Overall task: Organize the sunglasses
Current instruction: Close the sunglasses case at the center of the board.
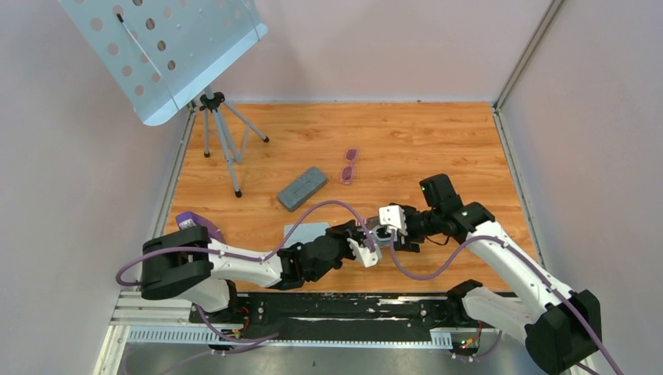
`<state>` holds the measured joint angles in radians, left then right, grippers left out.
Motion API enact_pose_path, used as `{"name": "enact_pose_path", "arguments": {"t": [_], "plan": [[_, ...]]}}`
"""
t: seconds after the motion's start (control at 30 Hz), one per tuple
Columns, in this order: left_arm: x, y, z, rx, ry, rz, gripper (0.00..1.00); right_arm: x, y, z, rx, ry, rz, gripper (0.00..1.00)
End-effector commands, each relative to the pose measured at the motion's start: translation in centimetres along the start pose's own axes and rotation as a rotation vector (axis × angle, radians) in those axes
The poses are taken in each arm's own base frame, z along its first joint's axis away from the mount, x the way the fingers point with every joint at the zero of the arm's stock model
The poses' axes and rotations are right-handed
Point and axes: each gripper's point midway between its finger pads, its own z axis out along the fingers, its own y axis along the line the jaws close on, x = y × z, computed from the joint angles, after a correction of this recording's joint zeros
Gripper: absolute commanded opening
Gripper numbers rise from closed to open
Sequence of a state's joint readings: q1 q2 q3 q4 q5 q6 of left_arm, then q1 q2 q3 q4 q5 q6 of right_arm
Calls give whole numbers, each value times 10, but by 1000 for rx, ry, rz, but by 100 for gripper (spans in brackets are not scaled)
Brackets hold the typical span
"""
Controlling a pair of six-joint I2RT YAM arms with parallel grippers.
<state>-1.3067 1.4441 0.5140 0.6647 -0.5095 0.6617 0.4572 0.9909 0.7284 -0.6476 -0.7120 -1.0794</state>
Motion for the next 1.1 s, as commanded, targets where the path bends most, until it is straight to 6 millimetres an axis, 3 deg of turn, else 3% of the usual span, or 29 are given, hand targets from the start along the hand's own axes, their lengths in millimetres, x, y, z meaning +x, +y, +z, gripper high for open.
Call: {"name": "enact_pose_path", "arguments": {"t": [0.0, 0.2, 0.67, 1.07], "plan": [[-32, 41, -5, -162, -105, -97, 0, 0, 6, 4, -24, 2, -83, 70], [-49, 40, -4, -125, -165, -110, 0, 5, -5, 3, 25, 38, -128, 68], [-50, 25, 4, -83, -156, -71, 0, -15, -14, -2, 67, -29, -97, 71], [-69, 32, -4, -99, -218, -84, 0, 10, -23, 12, 120, 25, -143, 82]]}}
